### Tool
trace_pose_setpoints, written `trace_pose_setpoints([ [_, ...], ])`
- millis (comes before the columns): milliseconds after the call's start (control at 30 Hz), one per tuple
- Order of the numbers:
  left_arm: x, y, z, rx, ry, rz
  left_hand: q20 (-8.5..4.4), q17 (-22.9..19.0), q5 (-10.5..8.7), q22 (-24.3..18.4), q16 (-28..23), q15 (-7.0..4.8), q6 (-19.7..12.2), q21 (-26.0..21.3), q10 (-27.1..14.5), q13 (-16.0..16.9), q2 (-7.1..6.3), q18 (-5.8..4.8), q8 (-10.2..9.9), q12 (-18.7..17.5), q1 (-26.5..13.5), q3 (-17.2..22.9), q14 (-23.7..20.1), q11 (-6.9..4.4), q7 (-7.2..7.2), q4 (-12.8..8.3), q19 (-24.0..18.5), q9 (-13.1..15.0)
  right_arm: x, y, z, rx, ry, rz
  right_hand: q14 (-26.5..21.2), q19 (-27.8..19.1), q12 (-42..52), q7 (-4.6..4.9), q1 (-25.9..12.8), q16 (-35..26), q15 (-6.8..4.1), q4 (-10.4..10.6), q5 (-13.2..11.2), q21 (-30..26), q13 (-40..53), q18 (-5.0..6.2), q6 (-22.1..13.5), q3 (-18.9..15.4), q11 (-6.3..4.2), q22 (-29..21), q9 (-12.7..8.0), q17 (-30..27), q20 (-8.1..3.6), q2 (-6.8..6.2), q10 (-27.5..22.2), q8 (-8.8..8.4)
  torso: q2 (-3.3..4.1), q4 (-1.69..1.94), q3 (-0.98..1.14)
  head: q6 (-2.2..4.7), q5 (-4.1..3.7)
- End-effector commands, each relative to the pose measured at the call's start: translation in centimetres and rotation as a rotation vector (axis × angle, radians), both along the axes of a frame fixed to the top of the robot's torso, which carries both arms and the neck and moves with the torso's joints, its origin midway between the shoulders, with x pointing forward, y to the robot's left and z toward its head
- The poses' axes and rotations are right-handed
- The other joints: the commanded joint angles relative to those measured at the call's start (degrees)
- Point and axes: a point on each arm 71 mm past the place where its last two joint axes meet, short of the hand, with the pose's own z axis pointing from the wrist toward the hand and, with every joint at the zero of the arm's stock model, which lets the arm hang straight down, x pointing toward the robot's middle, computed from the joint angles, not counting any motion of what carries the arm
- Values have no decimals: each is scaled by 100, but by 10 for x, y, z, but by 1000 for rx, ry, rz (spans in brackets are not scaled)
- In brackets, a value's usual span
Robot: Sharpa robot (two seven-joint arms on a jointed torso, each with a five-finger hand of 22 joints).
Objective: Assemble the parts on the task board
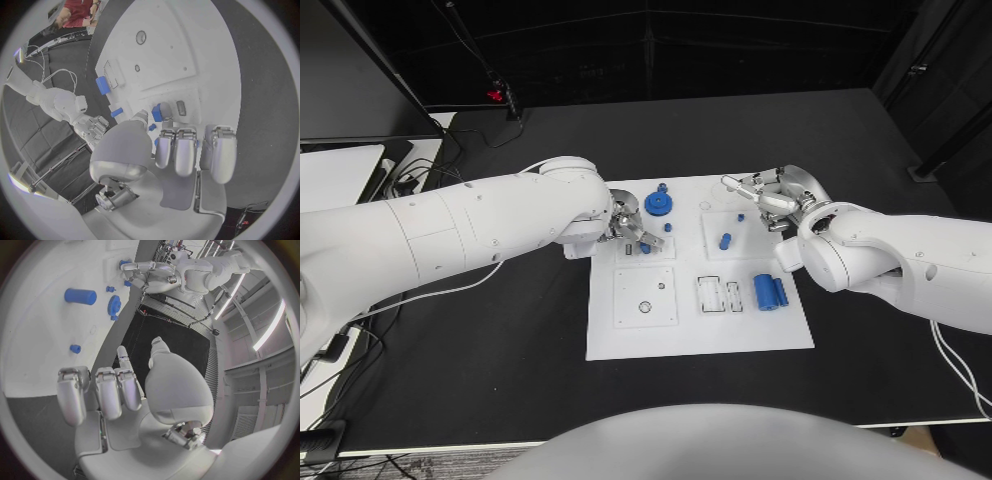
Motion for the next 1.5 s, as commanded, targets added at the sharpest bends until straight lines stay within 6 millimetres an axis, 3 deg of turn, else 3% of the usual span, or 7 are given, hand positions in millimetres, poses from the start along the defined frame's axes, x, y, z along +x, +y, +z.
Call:
trace_pose_setpoints([
  [33, -1, 7, -8, 46, -5, 19, 7, 1510, -43, 1507, 5, 3, -168, 18, 628, 1508, 5, -36, 6, -25, -72, -39, 603, -7, 14, 2, 598, 2, 0, 1, 1, 4, 0, 10, 585, 591, 15, -6, -32, 14, 11, 4, 26, 12, 1508, -40, -39, -33, 29, 1507, 6, 1507, 21, 7, 607, 34, -1, 2, 0, 3, -5],
  [1233, 1, 13, -8, 46, -32, 22, 4, 1510, -27, 1507, 5, -6, -231, 18, 628, 1508, 106, -36, 211, -25, 5, -150, 603, -29, -11, -8, 598, 201, 0, 2, 0, 3, 3, 9, 585, 589, 15, -6, -38, 14, 12, 5, 26, 9, 1508, -39, -44, -36, 29, 1506, 7, 1507, 21, 19, 607, 40, 2, -4, 1, -14, -6],
  [1367, 1, 12, -7, 44, -32, 19, -2, 1510, 128, 1507, 5, -14, -284, 18, 628, 1508, 144, -36, 242, -25, 78, -178, 603, -32, -15, -9, 598, 242, 0, 1, 0, 3, 4, 9, 585, 589, 15, -6, -38, 14, 12, 5, 26, 9, 1508, -39, -44, -36, 29, 1506, 7, 1507, 21, 19, 607, 40, 1, -1, 1, -11, -10],
  [1433, 1, 11, -7, 44, -31, 17, -7, 1510, 301, 1507, 5, -20, -309, 18, 628, 1508, 160, -36, 257, -25, 165, -175, 603, -37, -21, -10, 598, 259, 0, 2, 0, 3, 3, 9, 585, 588, 15, -5, -41, 14, 12, 4, 27, 8, 1508, -38, -48, -38, 30, 1505, 8, 1507, 22, 28, 607, 46, 1, -2, 2, -14, -7],
  [1500, 1, 11, -8, 44, -30, 16, -16, 1510, 595, 1507, 5, -34, -345, 18, 628, 1508, 200, -36, 269, -25, 382, -109, 603, -56, -44, -24, 598, 276, 0, 2, 0, 3, 3, 9, 585, 587, 15, -5, -42, 14, 13, 3, 27, 8, 1508, -38, -50, -39, 30, 1505, 8, 1507, 22, 32, 607, 48, -1, -2, -1, -18, -11],
])
